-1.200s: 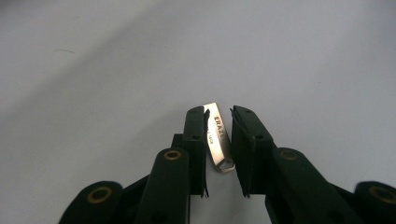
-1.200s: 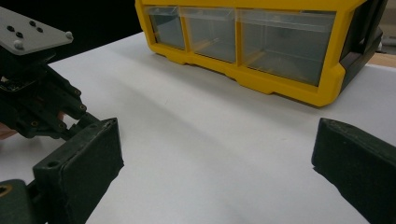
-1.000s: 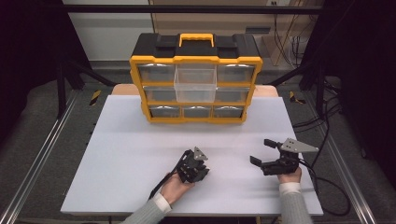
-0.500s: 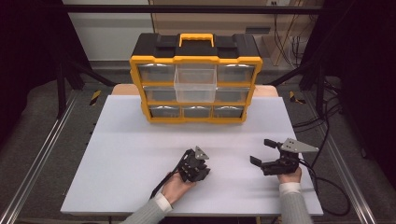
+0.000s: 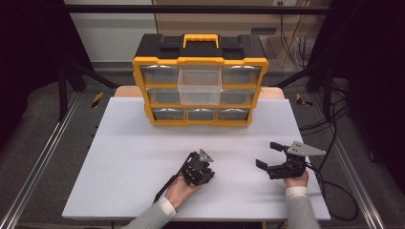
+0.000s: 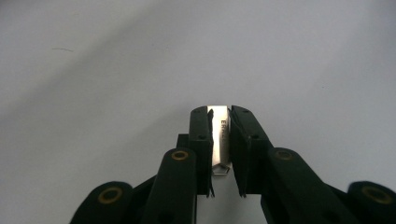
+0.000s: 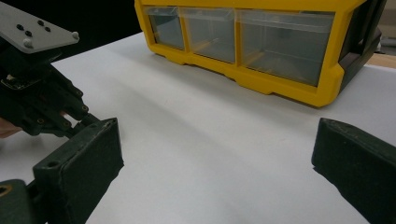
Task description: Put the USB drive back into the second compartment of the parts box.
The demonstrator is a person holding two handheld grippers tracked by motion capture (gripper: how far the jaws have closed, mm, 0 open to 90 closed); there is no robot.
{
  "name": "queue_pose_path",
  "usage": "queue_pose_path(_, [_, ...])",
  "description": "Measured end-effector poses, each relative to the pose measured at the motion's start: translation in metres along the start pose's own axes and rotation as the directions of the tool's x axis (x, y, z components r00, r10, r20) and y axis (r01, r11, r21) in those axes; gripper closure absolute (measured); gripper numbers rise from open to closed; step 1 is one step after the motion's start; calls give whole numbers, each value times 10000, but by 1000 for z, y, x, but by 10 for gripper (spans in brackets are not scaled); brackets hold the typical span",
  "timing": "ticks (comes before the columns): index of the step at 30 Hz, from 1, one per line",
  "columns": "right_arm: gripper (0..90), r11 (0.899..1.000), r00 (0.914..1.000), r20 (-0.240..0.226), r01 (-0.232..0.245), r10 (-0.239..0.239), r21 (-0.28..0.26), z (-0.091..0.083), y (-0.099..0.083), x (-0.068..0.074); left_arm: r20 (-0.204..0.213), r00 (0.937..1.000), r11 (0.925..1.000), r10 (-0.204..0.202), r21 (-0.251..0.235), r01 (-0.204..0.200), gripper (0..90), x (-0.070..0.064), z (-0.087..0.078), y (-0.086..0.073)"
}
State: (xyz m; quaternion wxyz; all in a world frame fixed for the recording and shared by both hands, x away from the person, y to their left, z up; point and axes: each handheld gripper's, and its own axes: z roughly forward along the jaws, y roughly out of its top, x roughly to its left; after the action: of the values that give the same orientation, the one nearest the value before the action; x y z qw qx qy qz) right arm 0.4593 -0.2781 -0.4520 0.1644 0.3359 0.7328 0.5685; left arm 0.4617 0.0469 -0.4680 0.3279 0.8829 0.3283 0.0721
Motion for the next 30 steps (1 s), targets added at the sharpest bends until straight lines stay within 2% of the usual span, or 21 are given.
queue_pose_path(11, [22,10000,10000,-5,-4,4,32,1,0,0,56,10000,10000,-10,4,10,791,3,-3,1])
queue_pose_path(30, [22,10000,10000,-16,-27,27,80,1,-1,0,148,9999,9984,-56,-556,64,791,13,-32,3])
